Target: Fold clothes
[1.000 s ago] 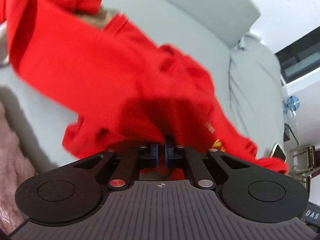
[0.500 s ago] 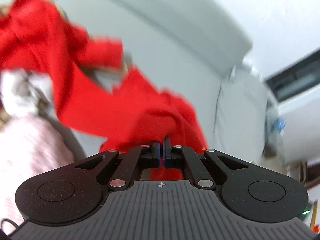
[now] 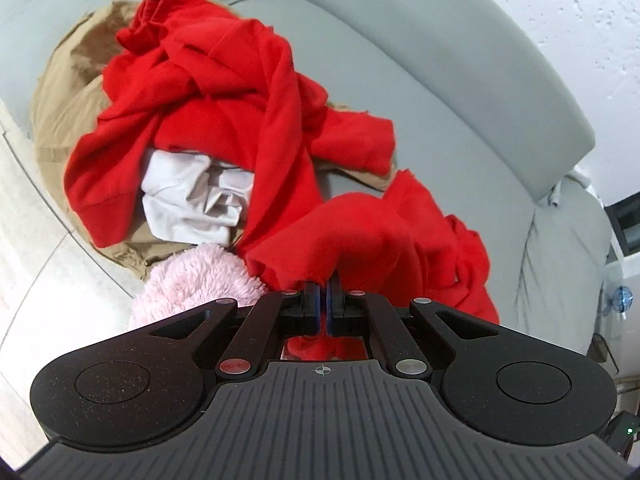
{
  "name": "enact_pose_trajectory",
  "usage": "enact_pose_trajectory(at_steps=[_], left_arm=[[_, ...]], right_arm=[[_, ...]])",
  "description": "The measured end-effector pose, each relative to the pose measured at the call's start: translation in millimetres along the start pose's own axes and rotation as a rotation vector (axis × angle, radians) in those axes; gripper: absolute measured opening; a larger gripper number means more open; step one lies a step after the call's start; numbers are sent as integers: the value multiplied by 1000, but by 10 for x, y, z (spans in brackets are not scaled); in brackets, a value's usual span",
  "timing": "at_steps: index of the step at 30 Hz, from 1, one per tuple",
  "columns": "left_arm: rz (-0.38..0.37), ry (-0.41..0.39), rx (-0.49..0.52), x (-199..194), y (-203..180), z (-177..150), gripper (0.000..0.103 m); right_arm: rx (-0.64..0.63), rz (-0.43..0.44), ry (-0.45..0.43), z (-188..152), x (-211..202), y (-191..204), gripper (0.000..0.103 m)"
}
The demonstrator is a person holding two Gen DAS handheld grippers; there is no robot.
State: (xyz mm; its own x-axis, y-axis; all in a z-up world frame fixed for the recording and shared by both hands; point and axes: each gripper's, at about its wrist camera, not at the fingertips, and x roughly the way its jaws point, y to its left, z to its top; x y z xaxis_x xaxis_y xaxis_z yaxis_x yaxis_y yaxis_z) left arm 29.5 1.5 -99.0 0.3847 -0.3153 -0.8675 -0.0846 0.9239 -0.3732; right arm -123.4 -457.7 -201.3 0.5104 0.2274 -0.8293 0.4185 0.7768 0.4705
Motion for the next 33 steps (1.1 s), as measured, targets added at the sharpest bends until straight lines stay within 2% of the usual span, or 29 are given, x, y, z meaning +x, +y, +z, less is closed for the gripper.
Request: enact_pose_trajectory(at_steps=[5, 6, 7, 8, 9, 11, 13, 14, 16, 20, 22, 24, 26, 27, 29, 31, 32, 33], left_arm=[[16, -10, 7, 46, 43, 21, 2], [27, -6, 5, 76, 73, 26, 2], [37, 2, 0, 108, 106, 27, 2], [42, 6, -3, 126, 124, 28, 2], [44, 14, -5, 139, 147, 26, 2], [46, 30, -8, 153, 191, 20, 2], [10, 33, 6, 71, 175, 88, 2], [-6, 24, 23, 22, 128, 162, 2], [-14, -15, 76, -66, -61, 404, 2], [-40, -185, 198, -352, -829, 1183, 1], [-106, -364, 268, -850, -1423, 1683, 1], [-187, -570, 333, -1456, -1796, 1891, 2], [-236, -753, 404, -1973, -2015, 1912, 2], [-247, -823, 447, -2173, -2076, 1875, 2], [-243, -861, 489, -2347, -2090, 1793, 2], [-251, -793, 486, -2287, -1992, 1711, 2], [-253, -758, 484, -2227, -1947, 1678, 2], [-237, -689, 485, -2047, -1874, 1604, 2]], right_arm=[[-84, -31, 9, -70, 267, 13, 62], [-101, -37, 11, -84, 320, 16, 51], [-118, -43, 13, -98, 373, 18, 32], [-142, -19, 37, -122, 414, 48, 23], [-170, -1, 51, -139, 420, 92, 10], [-162, 43, 53, -119, 322, 146, 9], [-125, 95, 32, -48, 214, 154, 9], [-59, 176, -24, 124, -36, 186, 8], [-43, 237, -121, 460, -325, 307, 8], [-77, 259, -341, 1381, -867, 760, 8], [-130, 301, -538, 1765, -1498, 1112, 8], [-183, 341, -736, 2148, -2132, 1465, 8], [-278, 375, -963, 2129, -2814, 1683, 8], [-309, 362, -1024, 2080, -3003, 1724, 8], [-355, 304, -1105, 1965, -3296, 1754, 8], [-384, 217, -1120, 1813, -3410, 1634, 8], [-380, 198, -1082, 1773, -3354, 1549, 8], [-375, 180, -1043, 1735, -3295, 1464, 8]])
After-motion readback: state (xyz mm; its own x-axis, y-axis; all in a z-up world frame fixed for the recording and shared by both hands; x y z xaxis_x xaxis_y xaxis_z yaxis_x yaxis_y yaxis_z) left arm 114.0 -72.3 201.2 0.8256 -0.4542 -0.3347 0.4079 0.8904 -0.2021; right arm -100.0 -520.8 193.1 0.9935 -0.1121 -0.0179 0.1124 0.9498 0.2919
